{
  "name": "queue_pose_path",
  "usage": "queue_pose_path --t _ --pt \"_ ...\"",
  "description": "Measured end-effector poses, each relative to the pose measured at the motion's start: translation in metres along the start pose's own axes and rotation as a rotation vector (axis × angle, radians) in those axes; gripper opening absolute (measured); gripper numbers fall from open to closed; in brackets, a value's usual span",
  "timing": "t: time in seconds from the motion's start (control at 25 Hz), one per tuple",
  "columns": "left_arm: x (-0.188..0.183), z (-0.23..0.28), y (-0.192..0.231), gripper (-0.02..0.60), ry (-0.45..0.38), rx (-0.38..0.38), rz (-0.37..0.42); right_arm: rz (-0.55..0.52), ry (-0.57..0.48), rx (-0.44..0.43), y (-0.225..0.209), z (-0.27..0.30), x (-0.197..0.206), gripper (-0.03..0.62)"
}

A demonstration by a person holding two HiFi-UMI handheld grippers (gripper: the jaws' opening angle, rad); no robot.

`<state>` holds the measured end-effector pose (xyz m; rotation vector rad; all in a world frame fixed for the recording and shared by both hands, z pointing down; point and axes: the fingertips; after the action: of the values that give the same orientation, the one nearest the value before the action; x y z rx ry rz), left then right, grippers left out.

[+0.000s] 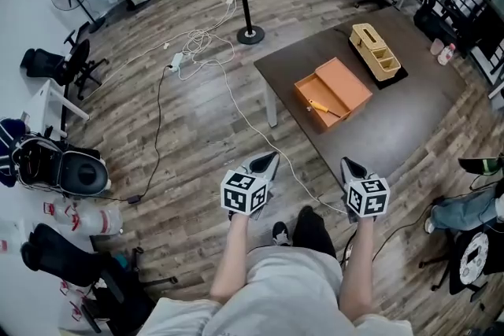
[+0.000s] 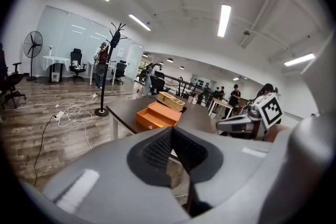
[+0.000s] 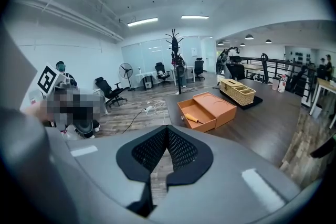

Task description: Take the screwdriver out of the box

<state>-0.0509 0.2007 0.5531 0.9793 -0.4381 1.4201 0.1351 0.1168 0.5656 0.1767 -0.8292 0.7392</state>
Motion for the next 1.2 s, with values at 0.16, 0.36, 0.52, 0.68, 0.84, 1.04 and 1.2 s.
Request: queue_pose_path --t 0.16,0.36,0.52,0.68,0.84,1.04,1.2 --pt "-0.004 0.000 0.019 0.054 0.006 -0.007 -0.006 0.012 0.001 0.007 -0.005 0.015 -0.012 -0.003" --pt "-0.011 0.007 0.047 0.054 0.012 -0.006 -0.002 -0.020 -0.027 -0.010 -0.003 0.045 -0.036 -0.003" --pt "-0.030 0.022 0.070 0.054 0.024 -0.005 -0.001 -0.081 -0.004 -0.035 -0.014 0.069 -0.053 -0.003" --pt "-0.055 0.046 0.098 0.054 0.022 0.022 0.000 -0.095 0.027 -0.038 -0.040 0.101 -0.068 -0.003" --pt "-0.077 0.070 0.116 0.054 0.064 0.044 0.031 -0.133 0.083 -0.045 -0.056 0.127 -0.089 -0.003" --pt "-0.113 0.106 0.130 0.054 0.099 0.079 0.096 -0.204 0.166 -0.051 -0.073 0.164 -0.111 -0.003" --pt "-0.135 0.141 0.137 0.054 0.141 0.113 0.136 -0.286 0.264 -0.052 -0.083 0.195 -0.115 -0.003"
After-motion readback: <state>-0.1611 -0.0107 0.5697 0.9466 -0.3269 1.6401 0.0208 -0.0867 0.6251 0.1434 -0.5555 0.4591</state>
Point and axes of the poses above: the fingertips, and each gripper's own axes: z forward along the fingers, y to its left, x out of its underside, and after that the axes turned 12 degrees about y, right-handed
